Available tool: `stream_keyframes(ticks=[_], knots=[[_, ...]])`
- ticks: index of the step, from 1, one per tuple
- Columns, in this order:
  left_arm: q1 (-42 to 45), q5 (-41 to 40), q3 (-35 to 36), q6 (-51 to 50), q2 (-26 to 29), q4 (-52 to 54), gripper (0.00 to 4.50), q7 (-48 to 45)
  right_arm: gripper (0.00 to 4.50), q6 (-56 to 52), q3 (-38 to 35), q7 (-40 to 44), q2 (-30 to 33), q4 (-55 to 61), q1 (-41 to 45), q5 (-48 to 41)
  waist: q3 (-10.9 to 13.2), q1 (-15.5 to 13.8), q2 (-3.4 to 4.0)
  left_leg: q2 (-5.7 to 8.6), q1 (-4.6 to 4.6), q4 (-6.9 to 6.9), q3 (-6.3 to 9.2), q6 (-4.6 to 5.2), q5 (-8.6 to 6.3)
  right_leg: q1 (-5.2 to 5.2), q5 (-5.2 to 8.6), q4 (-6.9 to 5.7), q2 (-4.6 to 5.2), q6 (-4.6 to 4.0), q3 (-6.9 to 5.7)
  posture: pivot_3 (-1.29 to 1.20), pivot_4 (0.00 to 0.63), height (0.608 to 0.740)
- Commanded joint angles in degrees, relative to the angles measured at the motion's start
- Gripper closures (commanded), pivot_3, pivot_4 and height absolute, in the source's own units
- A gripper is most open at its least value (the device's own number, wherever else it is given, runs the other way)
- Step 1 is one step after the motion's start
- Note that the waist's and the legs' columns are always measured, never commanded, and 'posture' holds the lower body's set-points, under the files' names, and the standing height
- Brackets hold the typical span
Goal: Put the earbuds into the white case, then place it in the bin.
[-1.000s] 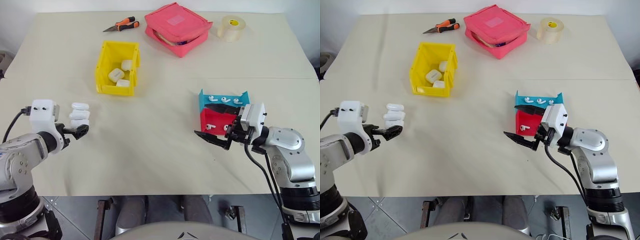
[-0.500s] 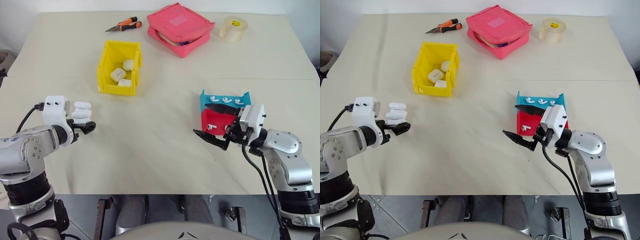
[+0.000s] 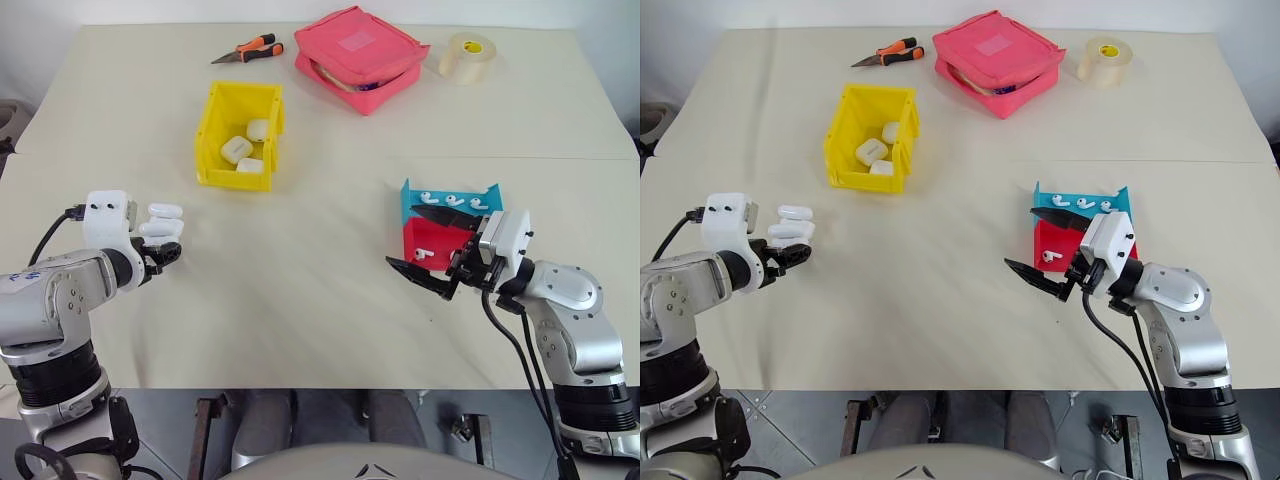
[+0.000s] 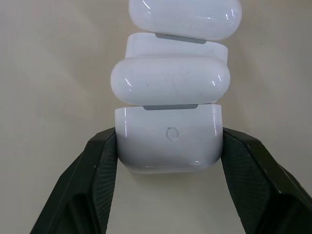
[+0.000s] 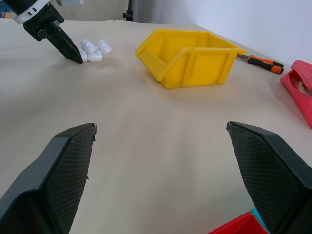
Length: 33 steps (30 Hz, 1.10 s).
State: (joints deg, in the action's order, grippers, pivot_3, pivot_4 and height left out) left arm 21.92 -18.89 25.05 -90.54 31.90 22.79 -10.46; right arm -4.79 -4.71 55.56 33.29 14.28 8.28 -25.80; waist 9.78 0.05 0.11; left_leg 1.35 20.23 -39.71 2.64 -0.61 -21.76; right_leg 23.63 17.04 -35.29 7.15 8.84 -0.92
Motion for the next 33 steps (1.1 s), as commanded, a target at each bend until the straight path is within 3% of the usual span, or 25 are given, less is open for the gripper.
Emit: stream_keyframes(ticks=[1, 8, 12, 17, 23, 29, 33], knots=[[-3.4, -3.1, 3.4, 6.8, -0.7, 2.5, 1.71, -5.4, 0.0, 1.2, -0.4, -0.1, -0.1, 1.6, 0.1, -0.3, 0.0, 0.0, 0.0, -0.01, 0.0, 0.0, 0.0, 0.0, 0.0, 0.0, 0.0, 0.0, 0.0, 0.0, -0.01, 0.0, 0.15, 0.74], [-14.7, -12.2, 9.0, 36.5, 1.4, 3.0, 1.71, -28.8, 0.0, 1.2, -1.8, 1.3, 1.5, 0.6, 0.2, -0.8, 0.0, 0.1, 0.0, -0.09, 0.03, 0.02, -0.01, -0.02, -0.01, -0.01, 0.0, 0.19, -0.01, -0.01, -0.05, 0.0, 0.15, 0.74], [-13.9, -12.4, 4.4, 52.1, 0.6, -1.8, 1.71, -37.8, 0.0, 0.9, -4.2, 1.1, 3.6, 1.5, -0.9, -1.0, 0.0, -0.4, 0.0, -0.04, 0.02, -0.01, 0.04, -0.01, -0.01, -0.11, 0.0, 0.42, 0.06, -0.01, -0.13, 0.0, 0.15, 0.74], [-12.5, -14.2, -4.0, 68.4, -8.1, -5.7, 1.71, -46.8, 0.0, -0.6, -8.7, -1.2, 5.4, 7.2, -6.6, -1.8, 0.0, -1.2, 0.02, 0.09, 0.06, 0.0, 0.01, 0.16, -0.09, -0.13, -0.02, 0.29, 0.16, 0.03, -0.18, 0.0, 0.15, 0.74], [-7.1, -12.9, -15.9, 75.6, -16.2, -11.1, 1.71, -49.2, 0.0, -3.4, -15.8, -5.3, 5.6, 14.3, -15.2, -2.8, 0.0, -1.3, 0.01, 0.08, 0.12, -0.26, -0.13, 0.24, -0.13, -0.17, -0.09, 0.27, 0.15, 0.17, -0.28, 0.0, 0.15, 0.74], [-2.4, -12.7, -21.7, 82.6, -22.7, -17.0, 1.71, -50.7, 0.0, -4.5, -22.9, -5.8, 6.3, 18.6, -24.0, -3.2, 0.0, -1.4, 0.01, 0.09, 0.11, -0.3, -0.22, 0.3, -0.15, -0.21, -0.12, 0.28, 0.11, 0.22, -0.22, 0.0, 0.15, 0.74], [0.5, -7.7, -29.6, 98.6, -27.7, -26.6, 1.71, -60.9, 0.0, -2.3, -32.2, -3.9, 6.6, 17.2, -33.2, -1.2, 0.0, -1.7, 0.03, 0.19, 0.1, -0.31, -0.46, 0.35, -0.14, -0.3, -0.13, 0.32, 0.12, 0.24, -0.27, 0.0, 0.15, 0.74]])
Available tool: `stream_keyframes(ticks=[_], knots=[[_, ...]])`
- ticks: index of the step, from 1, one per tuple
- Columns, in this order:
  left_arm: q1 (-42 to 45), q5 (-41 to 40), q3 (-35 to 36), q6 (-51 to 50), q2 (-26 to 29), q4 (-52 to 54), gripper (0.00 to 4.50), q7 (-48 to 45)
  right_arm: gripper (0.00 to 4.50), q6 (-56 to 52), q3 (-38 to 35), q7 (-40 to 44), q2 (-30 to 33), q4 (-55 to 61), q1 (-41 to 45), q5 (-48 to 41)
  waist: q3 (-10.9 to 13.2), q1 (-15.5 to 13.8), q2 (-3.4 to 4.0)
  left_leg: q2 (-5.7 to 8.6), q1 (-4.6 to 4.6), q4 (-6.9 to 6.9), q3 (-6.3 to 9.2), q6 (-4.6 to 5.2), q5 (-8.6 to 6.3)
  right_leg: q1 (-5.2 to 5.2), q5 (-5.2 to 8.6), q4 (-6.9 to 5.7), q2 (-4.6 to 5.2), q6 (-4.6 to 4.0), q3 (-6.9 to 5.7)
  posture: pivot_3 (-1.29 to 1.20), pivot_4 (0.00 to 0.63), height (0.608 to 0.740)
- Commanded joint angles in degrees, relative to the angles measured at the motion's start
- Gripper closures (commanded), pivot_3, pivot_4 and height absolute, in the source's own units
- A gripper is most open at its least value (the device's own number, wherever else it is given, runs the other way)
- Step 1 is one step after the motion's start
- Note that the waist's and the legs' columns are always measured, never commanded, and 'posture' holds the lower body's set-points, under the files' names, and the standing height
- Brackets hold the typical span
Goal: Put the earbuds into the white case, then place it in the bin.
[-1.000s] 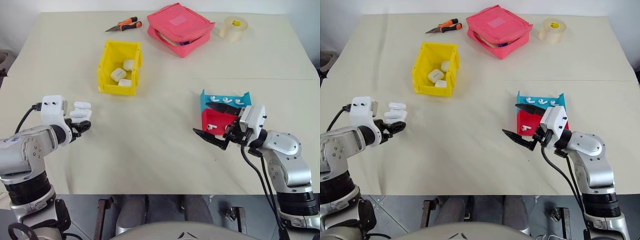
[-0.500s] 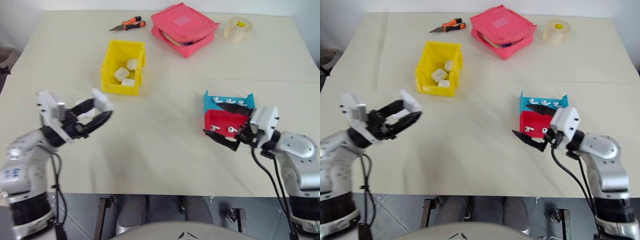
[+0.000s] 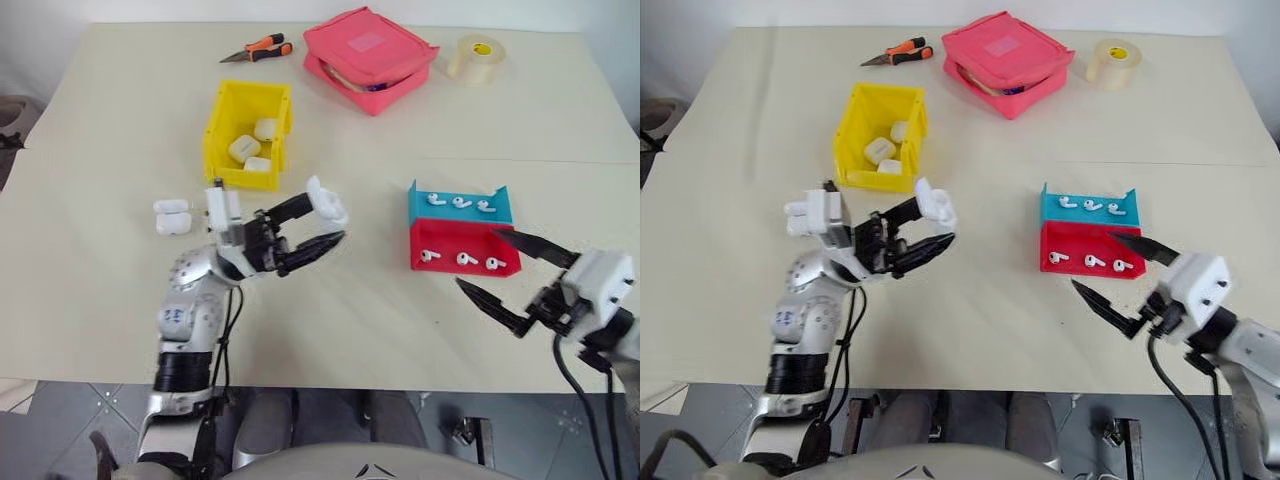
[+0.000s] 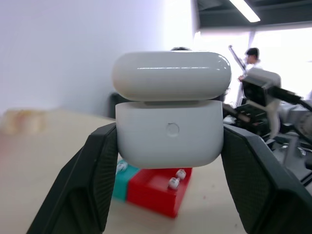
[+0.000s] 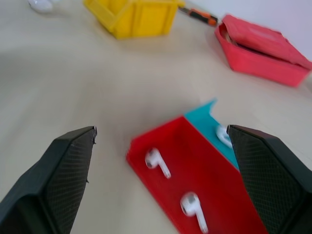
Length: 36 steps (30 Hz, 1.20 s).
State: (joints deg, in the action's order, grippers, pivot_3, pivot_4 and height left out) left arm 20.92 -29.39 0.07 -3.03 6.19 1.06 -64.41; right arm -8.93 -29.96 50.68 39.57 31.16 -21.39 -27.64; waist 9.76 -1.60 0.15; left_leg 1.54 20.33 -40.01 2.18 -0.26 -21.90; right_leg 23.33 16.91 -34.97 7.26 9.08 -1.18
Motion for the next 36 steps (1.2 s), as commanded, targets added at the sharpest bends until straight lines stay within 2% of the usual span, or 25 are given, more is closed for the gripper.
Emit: stream_keyframes(ticks=[1, 6, 9, 12, 16, 20, 22, 26, 31, 36], knots=[[1.9, 2.9, -5.7, 12.3, -3.0, -6.5, 1.71, -7.9, 0.0, 2.5, -8.7, 1.6, 0.4, -0.8, -4.8, 0.8, 0.0, 0.0, -0.01, 0.01, 0.0, -0.01, -0.17, 0.04, -0.01, -0.02, -0.01, 0.05, 0.0, 0.02, 0.0, 0.0, 0.15, 0.74], [5.2, 1.8, -9.0, 16.1, -7.9, -12.4, 1.71, -11.1, 0.0, 4.8, -15.9, 7.2, 3.1, -6.7, -9.9, 1.5, 0.0, 0.1, -0.03, 0.0, -0.02, 0.0, -0.45, 0.24, -0.06, -0.07, -0.08, 0.25, 0.01, 0.16, 0.1, 0.0, 0.15, 0.74], [6.1, 0.7, -10.3, 15.6, -7.4, -13.0, 1.71, -14.6, 0.0, 0.4, -15.7, 7.8, 7.1, -6.2, -11.5, 3.6, 0.0, 0.5, -0.01, -0.12, -0.13, 0.05, -0.62, 0.26, -0.06, -0.07, -0.09, 0.25, -0.04, 0.16, 0.19, 0.0, 0.15, 0.74], [6.7, 0.3, -10.3, 15.2, -6.4, -12.9, 1.71, -16.0, 0.0, -5.6, -14.0, 10.7, 13.1, -4.7, -10.0, 1.4, 0.0, 0.5, 0.04, -0.18, -0.18, 0.05, -0.72, 0.26, -0.06, -0.06, -0.09, 0.24, -0.07, 0.16, 0.25, 0.0, 0.15, 0.74], [6.5, 0.1, -8.8, 15.4, -4.4, -12.0, 1.71, -15.5, 0.0, -15.1, -8.6, 13.8, 24.2, -4.3, -2.6, -2.0, 0.0, 0.4, 0.04, -0.23, -0.21, 0.0, -0.58, 0.27, -0.07, -0.05, -0.12, 0.22, -0.06, 0.21, 0.3, 0.0, 0.15, 0.74], [5.4, -0.3, -8.0, 14.5, -3.0, -10.2, 1.71, -14.1, 0.0, -19.5, 3.0, 15.1, 34.4, -8.0, 9.2, -0.5, 0.0, 0.1, 0.03, -0.22, -0.16, -0.05, -0.25, 0.27, -0.07, -0.01, -0.12, 0.23, -0.04, 0.21, 0.24, 0.0, 0.15, 0.74], [4.6, -0.4, -8.2, 14.6, -2.4, -9.5, 1.71, -14.0, 0.0, -21.3, 10.4, 15.0, 36.8, -10.0, 16.8, 0.4, 0.0, 0.0, 0.03, -0.17, -0.09, -0.08, -0.14, 0.27, -0.07, 0.0, -0.12, 0.26, 0.01, 0.21, 0.15, 0.0, 0.15, 0.74], [3.0, 0.0, -8.7, 14.5, -1.6, -7.9, 1.71, -13.2, 0.0, -23.7, 25.0, 16.1, 36.3, -13.5, 31.1, 4.9, 0.0, 0.2, 0.02, -0.02, 0.09, -0.07, 0.11, 0.27, -0.08, 0.04, -0.13, 0.4, 0.19, 0.22, -0.07, 0.0, 0.15, 0.74], [1.6, 0.0, -9.7, 12.7, -0.5, -5.6, 1.71, -12.1, 0.0, -22.9, 38.1, 17.0, 31.7, -20.0, 43.6, 13.9, 0.0, 0.3, 0.03, 0.03, 0.21, -0.09, 0.18, 0.27, -0.07, 0.1, -0.14, 0.47, 0.25, 0.25, -0.18, 0.0, 0.15, 0.74], [1.1, 0.0, -10.2, 11.9, 0.1, -4.4, 1.71, -11.2, 0.0, -19.9, 43.5, 19.5, 28.4, -25.5, 49.4, 19.3, 0.0, 0.3, 0.03, 0.04, 0.23, -0.09, 0.18, 0.26, -0.07, 0.15, -0.14, 0.42, 0.25, 0.25, -0.18, 0.0, 0.15, 0.74]])
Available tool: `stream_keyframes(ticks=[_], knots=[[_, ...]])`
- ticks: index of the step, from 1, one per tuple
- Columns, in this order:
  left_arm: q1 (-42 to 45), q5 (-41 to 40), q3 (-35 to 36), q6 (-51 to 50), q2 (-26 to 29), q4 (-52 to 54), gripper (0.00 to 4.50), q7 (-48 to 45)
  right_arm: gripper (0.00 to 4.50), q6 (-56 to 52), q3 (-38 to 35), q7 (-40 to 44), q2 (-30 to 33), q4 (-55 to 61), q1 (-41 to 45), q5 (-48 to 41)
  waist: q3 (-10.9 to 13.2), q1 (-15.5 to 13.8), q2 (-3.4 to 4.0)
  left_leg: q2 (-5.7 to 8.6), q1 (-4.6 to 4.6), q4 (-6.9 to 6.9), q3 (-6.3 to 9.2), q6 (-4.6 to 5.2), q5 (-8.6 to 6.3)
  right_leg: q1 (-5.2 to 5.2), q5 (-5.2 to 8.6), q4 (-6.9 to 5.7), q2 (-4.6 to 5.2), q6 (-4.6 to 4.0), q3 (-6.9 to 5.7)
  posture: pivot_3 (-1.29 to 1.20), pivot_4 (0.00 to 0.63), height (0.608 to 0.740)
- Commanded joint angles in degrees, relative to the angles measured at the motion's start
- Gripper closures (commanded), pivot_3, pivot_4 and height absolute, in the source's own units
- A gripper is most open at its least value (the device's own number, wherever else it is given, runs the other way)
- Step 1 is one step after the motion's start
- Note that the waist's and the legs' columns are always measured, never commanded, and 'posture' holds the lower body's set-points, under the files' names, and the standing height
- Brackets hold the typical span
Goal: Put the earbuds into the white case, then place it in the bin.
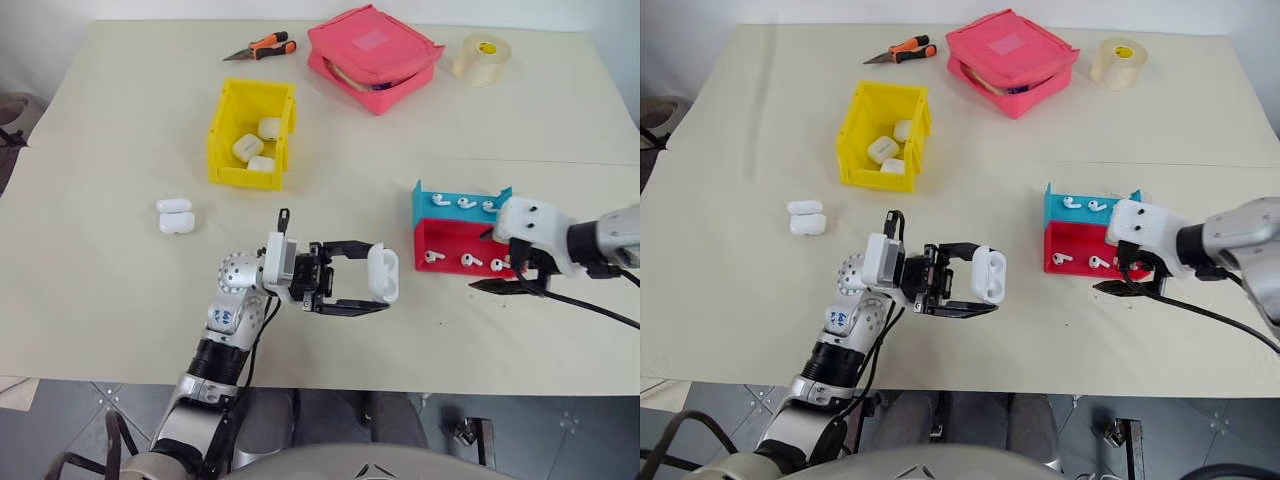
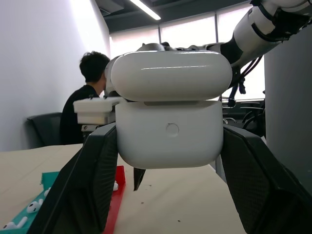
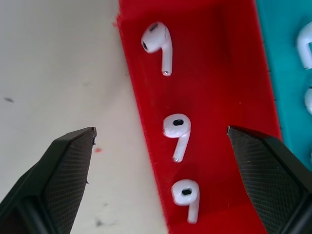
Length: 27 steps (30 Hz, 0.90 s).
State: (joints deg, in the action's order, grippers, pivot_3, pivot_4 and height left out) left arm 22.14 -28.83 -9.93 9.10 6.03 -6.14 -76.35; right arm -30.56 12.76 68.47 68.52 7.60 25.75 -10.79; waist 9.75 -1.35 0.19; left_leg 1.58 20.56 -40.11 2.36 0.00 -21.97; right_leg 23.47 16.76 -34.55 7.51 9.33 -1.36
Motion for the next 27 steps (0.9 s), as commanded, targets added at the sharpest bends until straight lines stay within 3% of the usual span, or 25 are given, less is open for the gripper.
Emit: stream_keyframes(ticks=[1, 6, 9, 14, 27], knots=[[-0.1, -0.6, -0.3, -0.4, 0.3, 2.9, 1.71, 1.0, 0.0, 2.9, 1.6, 2.5, -0.8, -3.0, 2.9, 3.5, 0.0, 0.0, 0.0, 0.0, 0.01, 0.0, 0.0, 0.0, 0.0, 0.0, 0.0, 0.01, 0.0, 0.0, -0.01, 0.0, 0.15, 0.74], [-0.3, -0.6, -0.4, -0.5, 0.4, 3.4, 1.71, 1.9, 0.0, 6.7, 3.6, 4.4, -2.9, -7.7, 5.6, 7.2, 0.0, 0.1, 0.01, 0.0, 0.02, -0.01, 0.0, 0.0, 0.0, 0.0, 0.0, 0.0, 0.0, 0.0, -0.02, 0.0, 0.15, 0.74], [-0.4, -0.6, -0.5, -0.6, 0.5, 3.7, 1.71, 2.2, 0.62, 8.4, 3.8, 5.0, -4.3, -9.4, 6.5, 8.6, 0.0, 0.2, 0.01, -0.01, 0.02, -0.01, -0.01, -0.01, 0.0, 0.01, 0.0, 0.0, -0.01, 0.0, -0.03, 0.0, 0.15, 0.74], [-0.5, -0.6, -0.7, -0.9, 0.7, 4.1, 1.71, 2.8, 2.32, 9.7, 3.5, 5.7, -5.7, -10.7, 6.9, 10.0, 0.0, 0.1, 0.02, -0.01, 0.02, -0.04, -0.01, -0.01, 0.01, 0.0, 0.0, -0.02, -0.01, 0.0, -0.03, 0.0, 0.15, 0.74], [-0.6, -0.6, -0.9, -1.2, 0.9, 4.5, 1.71, 3.4, 2.32, 8.8, 2.8, 7.2, -7.1, -10.3, 8.2, 10.4, 0.0, 0.2, 0.02, -0.02, 0.02, -0.07, -0.01, -0.02, 0.01, 0.0, 0.0, -0.06, -0.01, 0.01, -0.03, 0.0, 0.15, 0.74]])
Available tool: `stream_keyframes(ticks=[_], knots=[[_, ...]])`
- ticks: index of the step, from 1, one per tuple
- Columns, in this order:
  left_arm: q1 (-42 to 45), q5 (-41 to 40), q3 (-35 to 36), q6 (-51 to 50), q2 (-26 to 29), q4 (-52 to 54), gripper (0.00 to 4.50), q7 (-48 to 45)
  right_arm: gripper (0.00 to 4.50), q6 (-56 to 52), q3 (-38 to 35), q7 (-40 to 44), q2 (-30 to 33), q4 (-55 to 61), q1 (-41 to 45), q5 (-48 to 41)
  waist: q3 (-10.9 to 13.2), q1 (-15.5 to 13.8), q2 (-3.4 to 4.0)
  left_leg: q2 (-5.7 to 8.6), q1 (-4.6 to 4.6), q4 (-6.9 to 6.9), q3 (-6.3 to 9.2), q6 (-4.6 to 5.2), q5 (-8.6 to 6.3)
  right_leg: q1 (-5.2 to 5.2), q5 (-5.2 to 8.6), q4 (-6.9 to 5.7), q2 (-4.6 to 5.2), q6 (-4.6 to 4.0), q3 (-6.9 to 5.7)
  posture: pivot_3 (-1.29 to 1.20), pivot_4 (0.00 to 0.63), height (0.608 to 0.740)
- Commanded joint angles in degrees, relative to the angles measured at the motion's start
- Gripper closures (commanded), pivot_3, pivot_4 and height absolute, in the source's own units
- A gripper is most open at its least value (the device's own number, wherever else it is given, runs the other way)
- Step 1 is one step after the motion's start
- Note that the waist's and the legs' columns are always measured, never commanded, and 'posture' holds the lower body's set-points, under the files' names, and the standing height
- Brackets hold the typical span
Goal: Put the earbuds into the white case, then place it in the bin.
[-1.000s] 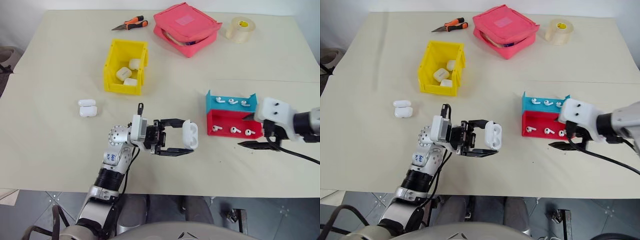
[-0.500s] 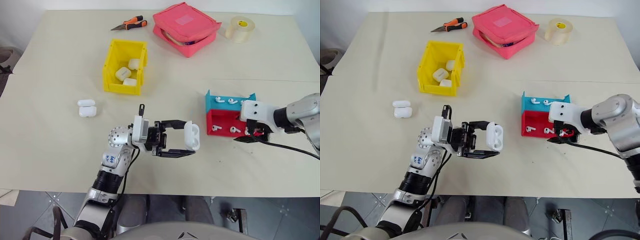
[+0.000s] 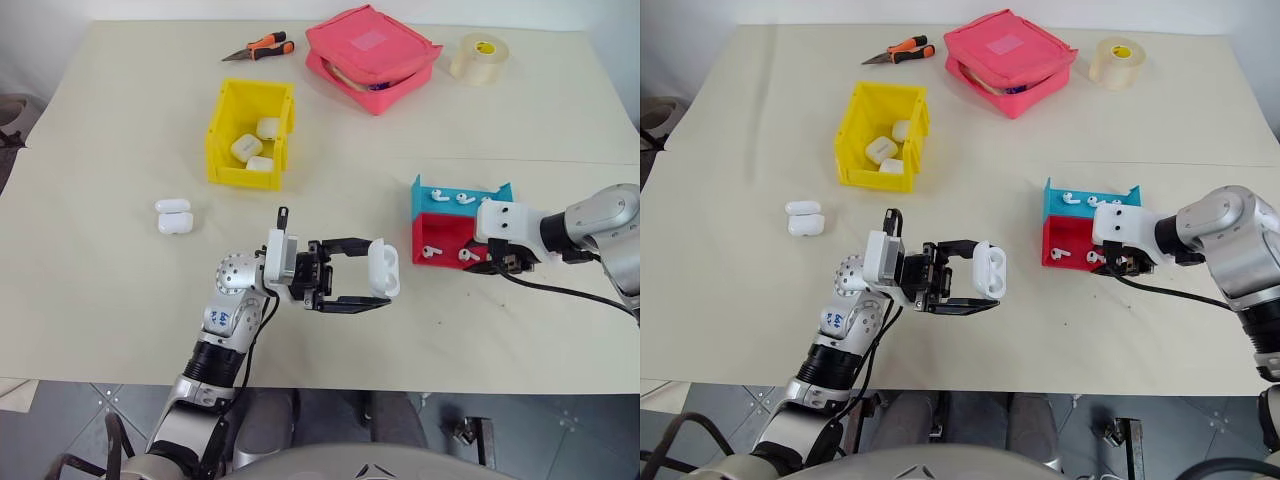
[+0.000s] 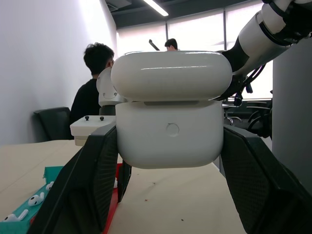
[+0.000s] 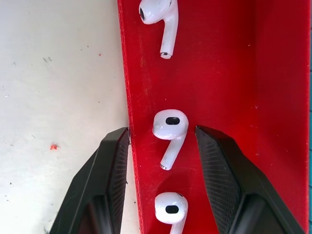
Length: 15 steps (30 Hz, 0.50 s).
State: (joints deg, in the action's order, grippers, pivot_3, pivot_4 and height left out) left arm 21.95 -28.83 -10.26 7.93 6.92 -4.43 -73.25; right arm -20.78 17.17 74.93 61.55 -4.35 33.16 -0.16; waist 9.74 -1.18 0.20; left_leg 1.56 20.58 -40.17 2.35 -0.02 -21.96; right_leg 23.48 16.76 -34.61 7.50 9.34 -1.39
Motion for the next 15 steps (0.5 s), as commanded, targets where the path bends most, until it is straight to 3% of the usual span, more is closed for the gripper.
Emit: stream_keyframes(ticks=[1, 15], knots=[[-0.4, -0.6, -0.6, -0.1, 0.1, 2.8, 1.71, 0.3, 2.32, -1.2, -1.7, 0.9, -0.2, 1.9, 0.8, -0.2, 0.0, 0.0, 0.0, 0.0, 0.0, 0.0, 0.0, 0.0, 0.0, 0.0, 0.0, -0.01, 0.0, 0.0, 0.0, 0.0, 0.15, 0.74], [-0.5, -0.1, -0.8, 0.6, -0.1, 2.4, 1.71, 0.5, 2.32, -1.9, -1.6, 2.6, -0.8, 1.3, 3.3, 0.1, 0.0, -0.1, 0.0, 0.01, 0.0, 0.0, 0.0, 0.0, 0.0, 0.01, 0.0, 0.0, 0.01, 0.0, 0.0, 0.0, 0.15, 0.74]])
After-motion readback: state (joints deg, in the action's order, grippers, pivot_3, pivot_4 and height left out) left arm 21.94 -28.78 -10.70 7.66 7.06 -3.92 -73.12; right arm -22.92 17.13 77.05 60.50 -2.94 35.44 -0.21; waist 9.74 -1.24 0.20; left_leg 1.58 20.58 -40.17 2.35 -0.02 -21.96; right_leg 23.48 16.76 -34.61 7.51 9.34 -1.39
